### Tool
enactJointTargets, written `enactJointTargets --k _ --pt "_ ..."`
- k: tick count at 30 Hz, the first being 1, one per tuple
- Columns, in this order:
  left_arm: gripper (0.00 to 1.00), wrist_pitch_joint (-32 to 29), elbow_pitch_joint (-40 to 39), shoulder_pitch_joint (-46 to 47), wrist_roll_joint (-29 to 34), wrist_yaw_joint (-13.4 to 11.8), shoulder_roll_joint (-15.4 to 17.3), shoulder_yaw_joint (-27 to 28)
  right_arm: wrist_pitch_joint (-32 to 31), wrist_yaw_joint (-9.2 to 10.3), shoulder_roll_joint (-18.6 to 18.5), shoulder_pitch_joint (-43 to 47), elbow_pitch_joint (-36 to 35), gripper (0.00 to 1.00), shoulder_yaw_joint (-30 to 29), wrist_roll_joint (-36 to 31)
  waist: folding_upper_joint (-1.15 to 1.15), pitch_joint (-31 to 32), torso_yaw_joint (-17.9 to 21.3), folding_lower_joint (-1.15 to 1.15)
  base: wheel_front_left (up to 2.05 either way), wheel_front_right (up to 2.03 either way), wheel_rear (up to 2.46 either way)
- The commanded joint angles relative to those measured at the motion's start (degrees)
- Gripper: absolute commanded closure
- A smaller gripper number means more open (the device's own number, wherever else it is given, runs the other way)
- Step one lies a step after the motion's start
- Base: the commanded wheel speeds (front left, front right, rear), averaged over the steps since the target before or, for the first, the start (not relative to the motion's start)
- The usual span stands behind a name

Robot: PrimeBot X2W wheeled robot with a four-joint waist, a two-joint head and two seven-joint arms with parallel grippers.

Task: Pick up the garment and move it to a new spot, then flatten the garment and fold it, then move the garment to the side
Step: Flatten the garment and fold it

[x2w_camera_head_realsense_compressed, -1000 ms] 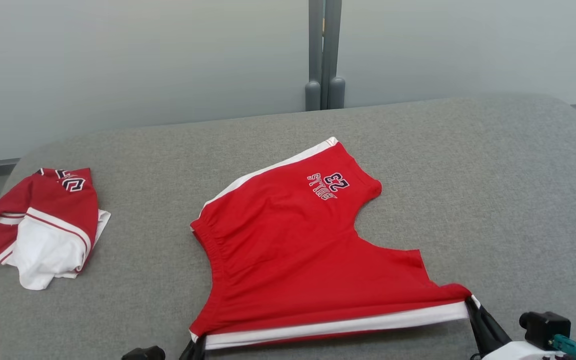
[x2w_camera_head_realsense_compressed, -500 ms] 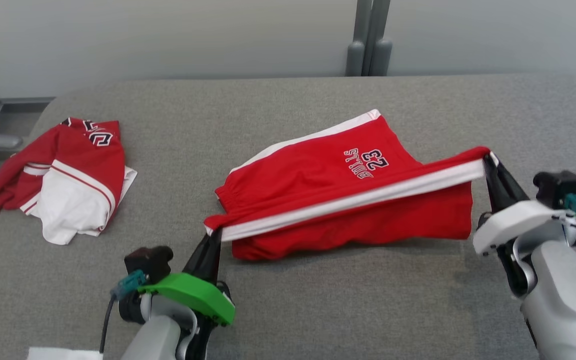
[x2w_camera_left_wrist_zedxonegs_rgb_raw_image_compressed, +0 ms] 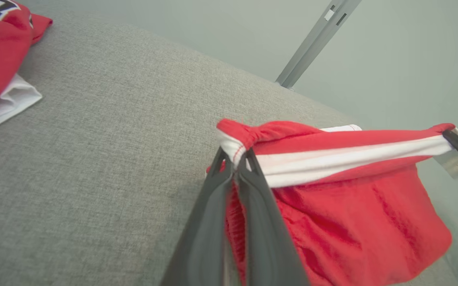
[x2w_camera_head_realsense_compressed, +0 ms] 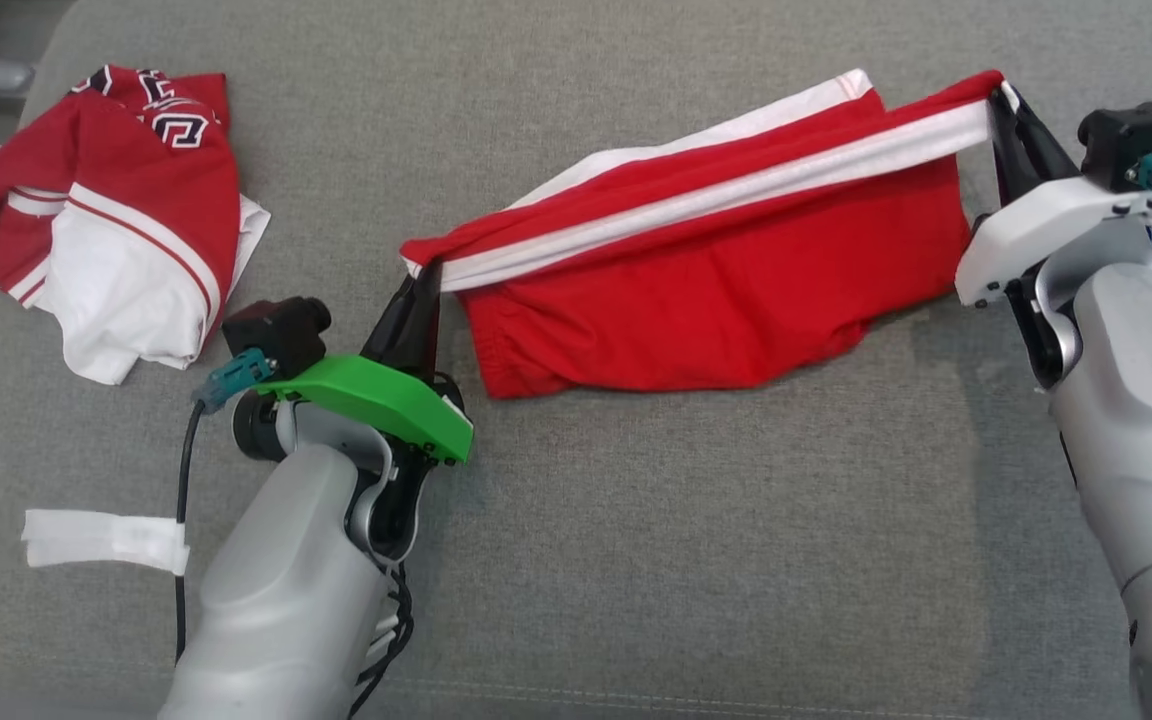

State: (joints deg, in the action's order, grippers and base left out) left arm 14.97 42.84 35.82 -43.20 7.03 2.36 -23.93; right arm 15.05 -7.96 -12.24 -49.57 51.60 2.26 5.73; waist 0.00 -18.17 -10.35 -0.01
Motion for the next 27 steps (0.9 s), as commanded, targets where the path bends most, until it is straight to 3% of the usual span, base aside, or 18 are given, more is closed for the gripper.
enactJointTargets --k 1,6,9,10,11,18,19,20,21,27 --pt "1.00 0.3 -0.3 1.9 -1.2 -0.9 1.0 -0.6 0.2 0.82 -0.9 -2.4 0.6 1.00 -0.1 -1.0 0.00 -6.3 -2.8 0.01 0.00 0.00 0.00" --pt "0.97 0.3 -1.5 3.7 -2.9 -1.6 0.9 -2.8 0.2 0.58 -0.5 -5.8 2.7 1.00 0.1 -2.8 0.00 -8.4 -3.3 0.01 0.00 0.00 0.00" --pt "0.77 0.2 -2.3 4.3 -3.3 -1.5 0.8 -4.5 0.2 0.56 -0.6 -7.0 3.6 1.00 -0.1 -3.7 0.00 -9.2 -3.8 0.01 0.00 0.00 0.00" --pt "0.66 0.2 -2.7 4.7 -2.7 -1.6 0.8 -4.8 0.2 0.54 -0.4 -7.4 3.6 1.00 -0.1 -4.0 0.00 -9.4 -4.0 0.01 0.00 0.00 0.00" --pt "0.62 0.2 -3.0 4.6 -2.9 -1.6 0.8 -4.9 0.2 0.54 -0.3 -7.7 3.5 1.00 0.0 -4.3 0.00 -9.6 -4.2 0.01 0.00 0.00 0.00" --pt "0.58 0.2 -4.8 4.9 -2.5 -1.8 0.8 -5.2 0.2 0.53 0.2 -9.5 3.7 1.00 -0.8 -5.5 0.00 -10.4 -4.5 0.01 0.00 0.00 0.00" --pt "0.29 0.2 -5.1 5.2 -2.1 -1.8 0.8 -5.2 0.2 0.53 0.4 -9.8 3.4 0.94 -1.2 -5.4 0.00 -10.5 -4.5 0.01 0.00 0.00 0.00" --pt "0.00 0.2 -5.3 5.2 -2.3 -1.9 0.8 -5.3 0.2 0.53 0.5 -9.9 3.2 0.53 -1.7 -5.4 0.00 -10.6 -4.5 0.01 0.00 0.00 0.00" --pt "0.00 0.2 -5.5 5.2 -2.6 -1.8 0.8 -5.4 0.2 0.53 0.8 -9.8 3.0 0.03 -2.1 -5.6 0.00 -10.6 -4.5 0.01 0.00 0.00 0.00" --pt "0.00 0.2 -7.8 4.2 0.2 -1.2 0.8 -4.2 0.2 0.52 1.6 -7.4 -0.1 0.00 -3.1 -4.4 0.00 -10.2 -3.9 0.01 0.00 0.00 0.00"
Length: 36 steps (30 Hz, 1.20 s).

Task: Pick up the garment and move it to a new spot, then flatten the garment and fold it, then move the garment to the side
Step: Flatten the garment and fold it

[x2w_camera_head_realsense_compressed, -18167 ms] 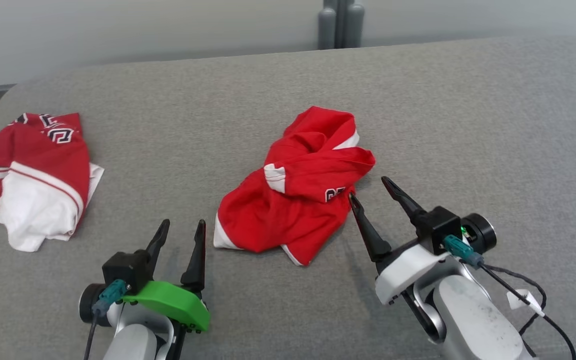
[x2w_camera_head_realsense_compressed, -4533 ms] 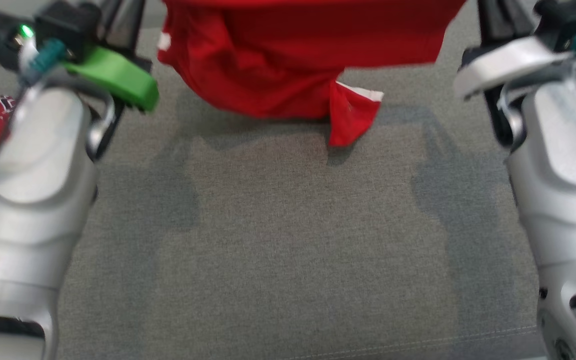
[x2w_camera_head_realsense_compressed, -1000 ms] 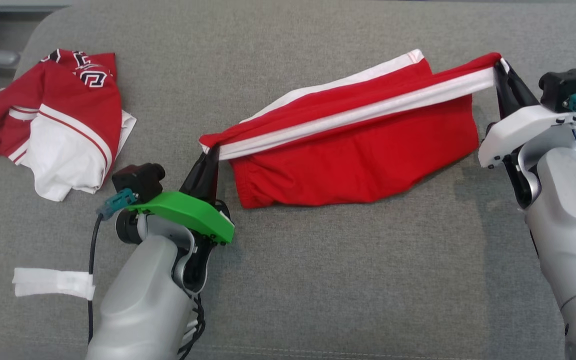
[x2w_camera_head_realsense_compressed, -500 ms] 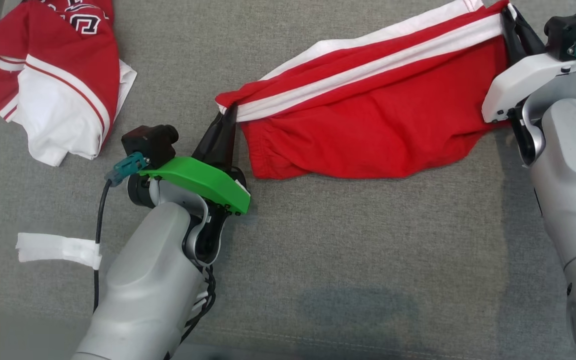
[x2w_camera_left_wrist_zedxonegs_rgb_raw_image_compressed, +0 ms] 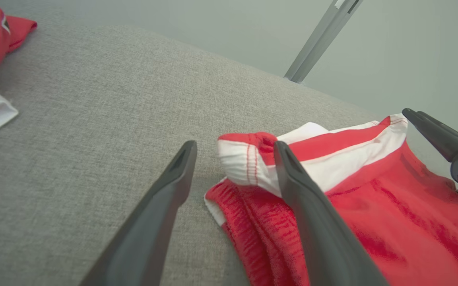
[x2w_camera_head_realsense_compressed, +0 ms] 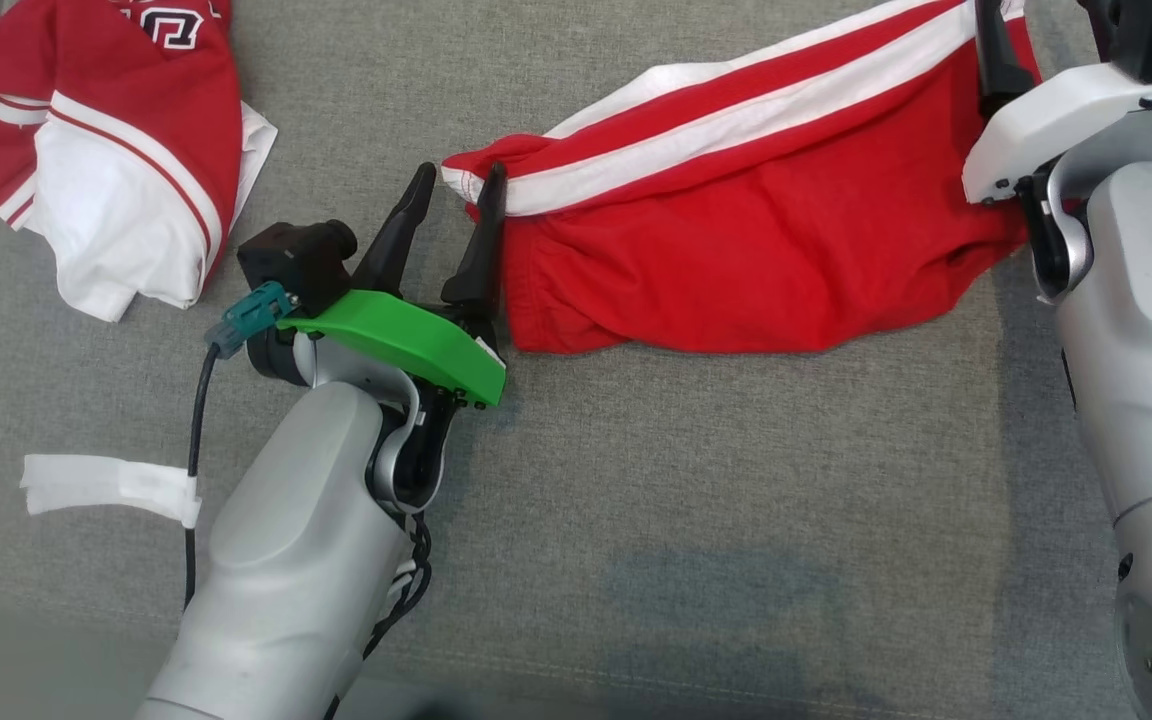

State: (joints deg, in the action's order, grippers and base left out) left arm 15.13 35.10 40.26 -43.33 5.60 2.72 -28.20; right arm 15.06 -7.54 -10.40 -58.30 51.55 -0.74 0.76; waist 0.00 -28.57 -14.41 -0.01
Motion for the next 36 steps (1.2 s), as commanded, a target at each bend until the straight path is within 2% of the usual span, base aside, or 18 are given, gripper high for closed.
enactJointTargets --k 1,10,15,21,22,23,29,36 --pt "0.00 0.0 -0.6 -0.7 1.3 0.1 0.4 0.5 0.2 0.11 0.1 2.0 -1.0 0.00 -0.4 1.3 0.00 0.4 0.3 0.01 0.00 0.00 0.00" --pt "0.00 0.0 -4.9 -6.8 7.3 -0.6 0.4 5.3 0.2 0.11 -0.4 12.5 -3.8 0.00 3.6 7.1 0.00 3.5 1.3 0.01 0.00 0.00 0.00" --pt "0.00 0.0 -6.2 -9.5 9.4 -0.4 0.4 6.1 0.1 0.11 -0.8 14.4 -2.2 0.00 1.8 8.0 0.00 3.6 0.7 0.01 0.00 0.00 0.00" --pt "0.00 0.0 -6.5 -10.6 10.2 -0.2 0.4 6.4 0.0 0.05 1.1 14.0 3.1 0.00 2.5 7.8 0.00 3.5 -0.5 0.01 0.00 0.00 0.00" --pt "0.00 0.0 -6.6 -10.7 10.4 -0.1 0.3 6.4 -0.1 0.05 1.2 13.8 4.1 0.60 2.8 7.8 0.00 3.6 -0.6 0.01 0.00 0.00 0.00" --pt "0.00 0.0 -6.6 -10.9 10.5 -0.1 0.4 6.4 -0.1 0.04 1.2 13.6 4.9 0.99 3.1 7.8 0.00 3.8 -0.7 0.01 0.00 0.00 0.00" --pt "0.00 0.0 -6.3 -11.8 10.7 -0.2 0.4 6.7 -0.2 0.10 0.4 14.8 6.9 1.00 1.8 8.8 0.00 5.5 -0.6 0.01 0.00 0.00 0.00" --pt "0.00 0.0 -5.5 -13.6 11.7 -0.2 0.4 7.1 0.0 0.13 -0.5 17.6 4.1 1.00 -4.5 9.3 0.00 8.7 0.6 0.01 0.00 0.00 0.00"
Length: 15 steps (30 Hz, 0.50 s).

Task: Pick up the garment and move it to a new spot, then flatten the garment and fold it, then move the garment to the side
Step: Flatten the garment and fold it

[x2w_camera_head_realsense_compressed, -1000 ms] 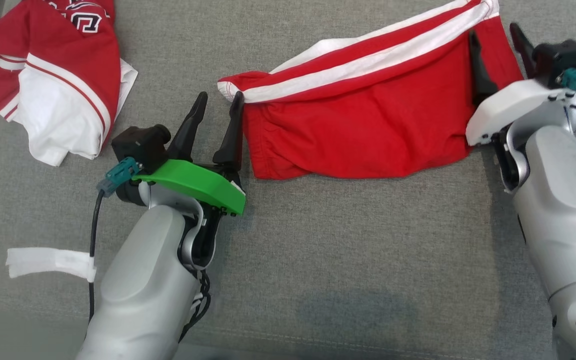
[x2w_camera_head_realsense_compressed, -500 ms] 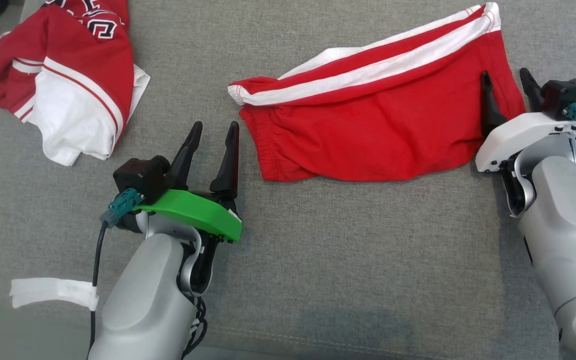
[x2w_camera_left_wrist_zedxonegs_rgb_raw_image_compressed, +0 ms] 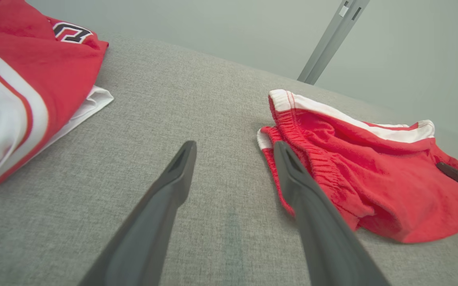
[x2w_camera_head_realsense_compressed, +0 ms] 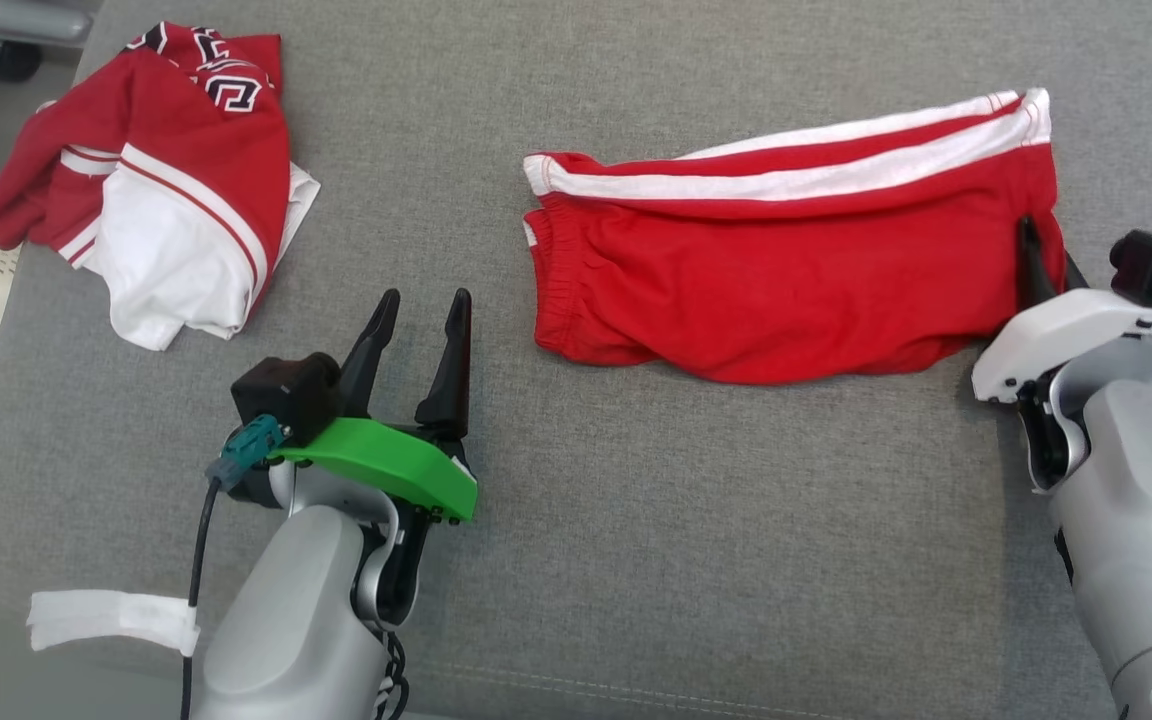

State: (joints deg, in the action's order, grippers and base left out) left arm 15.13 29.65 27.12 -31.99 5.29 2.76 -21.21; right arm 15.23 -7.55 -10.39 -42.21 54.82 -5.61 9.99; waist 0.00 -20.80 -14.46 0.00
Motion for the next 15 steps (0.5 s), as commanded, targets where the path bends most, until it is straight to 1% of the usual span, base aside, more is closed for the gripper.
enactJointTargets --k 1,4,10,12,15 --pt "0.00 0.0 0.1 -0.8 0.4 0.1 0.3 0.3 -0.2 0.14 -0.2 2.2 0.3 1.00 -0.5 0.4 0.00 1.6 0.9 0.00 0.00 0.00 0.00" --pt "0.00 0.0 0.9 -2.2 1.0 0.2 0.3 0.8 -0.1 0.14 0.7 4.5 -1.4 1.00 -2.4 0.8 0.00 3.8 2.1 0.00 0.00 0.00 0.00" --pt "0.00 0.0 1.8 -4.9 1.6 0.3 0.3 1.5 -0.1 0.13 0.1 8.5 -4.6 1.00 -5.4 1.5 0.00 7.3 3.9 0.00 0.00 0.00 0.00" --pt "0.00 0.0 2.1 -5.6 1.6 0.3 0.3 1.6 -0.1 0.12 0.5 9.1 -6.8 1.00 -5.1 1.7 0.00 8.0 4.3 0.00 0.00 0.00 0.00" --pt "0.00 0.0 2.5 -6.4 1.6 0.3 0.3 1.9 -0.1 0.12 1.3 9.6 -10.8 1.00 -2.2 2.3 0.00 8.6 4.8 0.00 0.00 0.00 0.00"
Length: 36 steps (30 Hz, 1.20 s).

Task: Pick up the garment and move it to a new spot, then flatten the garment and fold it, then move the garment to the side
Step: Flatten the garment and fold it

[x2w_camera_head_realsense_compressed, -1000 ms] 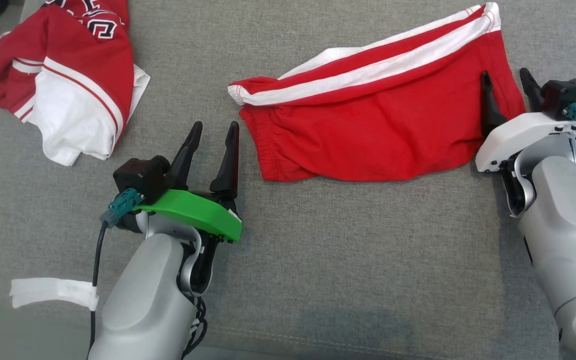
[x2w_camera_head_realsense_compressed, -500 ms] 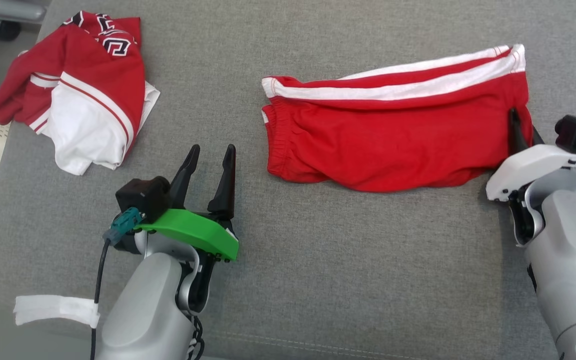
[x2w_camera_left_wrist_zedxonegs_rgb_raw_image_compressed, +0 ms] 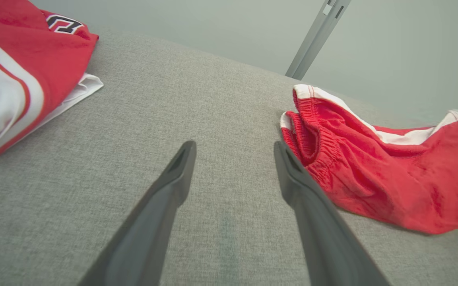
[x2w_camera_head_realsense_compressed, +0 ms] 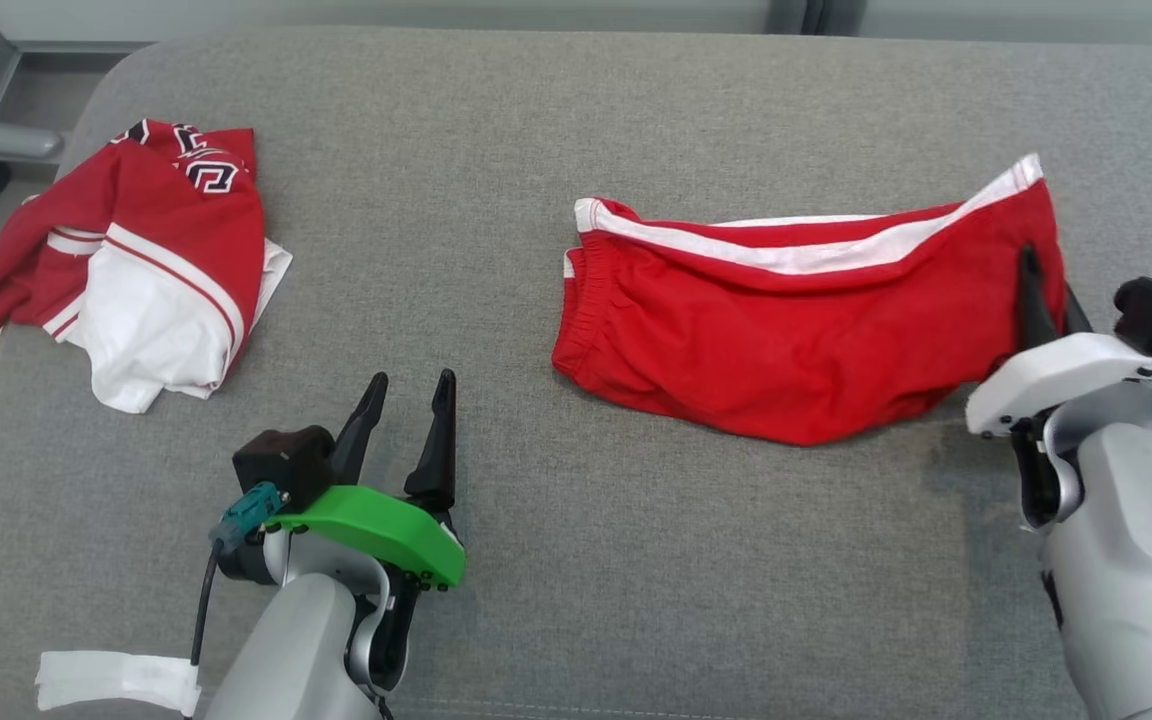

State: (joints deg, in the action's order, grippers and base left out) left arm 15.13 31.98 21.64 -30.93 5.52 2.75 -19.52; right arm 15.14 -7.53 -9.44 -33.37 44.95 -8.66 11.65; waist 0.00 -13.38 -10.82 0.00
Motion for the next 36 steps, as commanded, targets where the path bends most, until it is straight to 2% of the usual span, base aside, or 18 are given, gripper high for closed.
enactJointTargets --k 1,5,7,14,21,29,30,31,32,36 --pt "0.00 0.0 0.4 -1.2 0.5 0.1 0.3 0.3 0.0 0.10 0.8 0.8 -2.3 1.00 2.1 1.0 0.00 1.4 1.4 0.00 0.00 0.00 0.00" --pt "0.00 0.0 0.7 -1.9 0.1 0.2 0.3 0.2 0.0 0.07 2.4 1.0 -7.1 1.00 9.8 3.3 0.00 2.0 1.6 0.00 0.00 0.00 0.00" --pt "0.00 0.0 1.0 -2.2 -0.7 0.2 0.3 -0.5 0.0 0.07 3.3 1.1 -9.1 1.00 15.6 5.1 0.00 2.5 1.0 0.00 0.00 0.00 0.00" --pt "0.00 0.0 1.0 -2.2 -2.0 0.3 0.3 -2.4 0.0 0.06 5.1 -1.6 -6.8 1.00 26.8 7.8 0.00 2.5 -2.7 0.00 0.00 0.00 0.00" --pt "0.00 0.0 1.4 -2.6 -3.1 0.0 0.3 -3.7 0.0 0.06 6.2 -4.5 -0.5 1.00 29.0 8.0 0.00 2.2 -7.3 0.00 0.00 0.00 0.00" --pt "0.00 0.0 1.8 -3.1 -3.5 0.2 0.3 -3.8 0.0 0.06 6.4 -6.2 1.5 1.00 30.9 11.1 0.00 1.8 -9.5 0.00 0.00 0.00 0.00" --pt "0.00 0.0 1.8 -3.1 -3.5 0.2 0.3 -3.9 0.0 0.06 6.5 -6.3 1.2 0.82 31.7 12.2 0.00 1.8 -9.6 0.00 0.00 0.00 0.00" --pt "0.00 0.0 1.9 -3.1 -3.4 0.2 0.3 -3.9 0.0 0.06 6.5 -6.3 0.7 0.31 32.9 13.5 0.00 1.8 -9.6 0.00 0.00 0.00 0.00" --pt "0.00 0.0 1.9 -3.1 -3.3 0.2 0.3 -3.8 0.0 0.06 6.4 -6.6 0.4 0.00 33.7 14.2 0.00 1.9 -9.4 0.00 0.00 0.00 0.00" --pt "0.00 0.0 1.5 -2.8 -2.3 -0.2 0.3 -3.3 0.0 0.07 6.3 -6.5 -3.8 0.00 34.0 16.4 0.00 2.0 -8.0 0.00 0.00 0.00 0.00"
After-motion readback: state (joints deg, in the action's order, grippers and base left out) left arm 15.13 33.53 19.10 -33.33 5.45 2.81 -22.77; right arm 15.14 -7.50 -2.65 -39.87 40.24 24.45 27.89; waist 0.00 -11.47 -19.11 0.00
